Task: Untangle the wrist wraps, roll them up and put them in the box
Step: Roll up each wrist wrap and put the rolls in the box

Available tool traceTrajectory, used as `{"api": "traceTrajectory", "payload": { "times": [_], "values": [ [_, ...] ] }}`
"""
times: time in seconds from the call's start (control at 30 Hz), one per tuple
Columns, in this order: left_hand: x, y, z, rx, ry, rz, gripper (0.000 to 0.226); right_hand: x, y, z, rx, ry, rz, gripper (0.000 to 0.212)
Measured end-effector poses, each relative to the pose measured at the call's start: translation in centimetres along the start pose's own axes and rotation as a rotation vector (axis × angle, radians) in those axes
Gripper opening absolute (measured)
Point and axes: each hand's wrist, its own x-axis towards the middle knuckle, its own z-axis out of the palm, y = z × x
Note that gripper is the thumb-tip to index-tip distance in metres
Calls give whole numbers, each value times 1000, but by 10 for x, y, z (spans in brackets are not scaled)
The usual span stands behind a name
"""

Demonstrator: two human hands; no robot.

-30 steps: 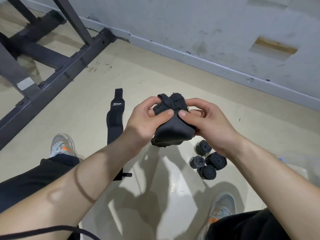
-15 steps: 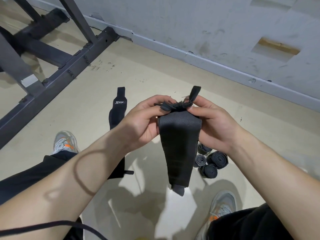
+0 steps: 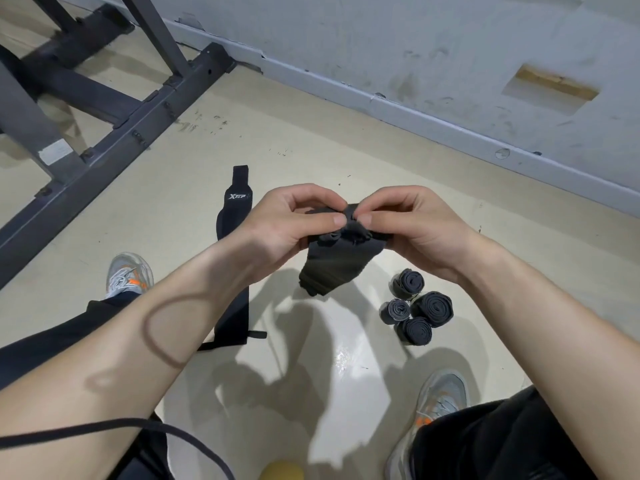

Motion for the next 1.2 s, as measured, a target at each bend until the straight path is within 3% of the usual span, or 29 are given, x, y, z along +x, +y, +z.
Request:
{"api": "traceTrajectory", "payload": {
  "times": [0.17,0.27,0.47,0.6,0.7,0.8,0.93,1.0,1.1,1.2],
  "values": [
    [3,-6,0,-7,112,17,31,3,3,-1,56,54,-21,30],
    [3,-12,1,38,112,-4,23,4,4,0,54,158,-14,40],
    [4,-23,5,25,105,-7,33,4,7,5,-255,262,-164,25],
    [3,-24,9,-83,70,-66,18,4,4,6,-416,284,-220,26],
    [1,-21,10,-94,28,-66,20,4,7,5,-532,313,-230,20],
    [0,-24,10,-42,37,-20,36,6,7,3,-470,288,-217,21],
    [2,-24,8,-43,83,11,37,6,5,-2,-256,141,-109,6],
    [2,-22,7,-32,108,31,38,5,8,-2,-296,66,-70,13],
    [2,-20,5,-37,122,53,33,5,12,3,-304,36,-161,14],
    [2,-18,5,-122,70,54,25,7,15,5,-83,-3,-178,16]
  ]
}}
